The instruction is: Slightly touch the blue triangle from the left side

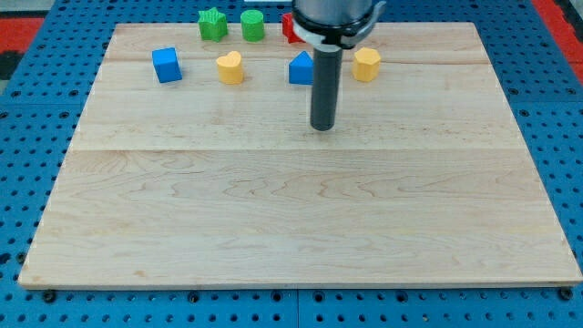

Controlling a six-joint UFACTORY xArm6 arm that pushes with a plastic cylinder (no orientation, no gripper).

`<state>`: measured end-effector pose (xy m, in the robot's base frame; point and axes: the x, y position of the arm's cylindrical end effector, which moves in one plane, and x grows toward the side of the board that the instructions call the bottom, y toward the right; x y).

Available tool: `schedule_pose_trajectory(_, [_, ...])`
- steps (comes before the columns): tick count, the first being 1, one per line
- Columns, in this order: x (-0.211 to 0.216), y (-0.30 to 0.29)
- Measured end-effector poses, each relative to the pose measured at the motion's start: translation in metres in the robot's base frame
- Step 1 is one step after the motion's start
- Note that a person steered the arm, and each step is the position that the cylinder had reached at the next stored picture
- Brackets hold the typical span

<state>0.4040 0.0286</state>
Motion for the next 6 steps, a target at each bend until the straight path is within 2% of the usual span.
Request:
schedule_pose_trajectory(1, [-0.005, -0.049])
schedule_pose_trajectory(2, [-0.049, -0.092])
schedule_pose_trajectory(3, [-0.098, -0.072])
schedule_pose_trajectory(4, [-0.112, -0.05])
schedule_pose_trajectory(6, [-0.111, -0.05])
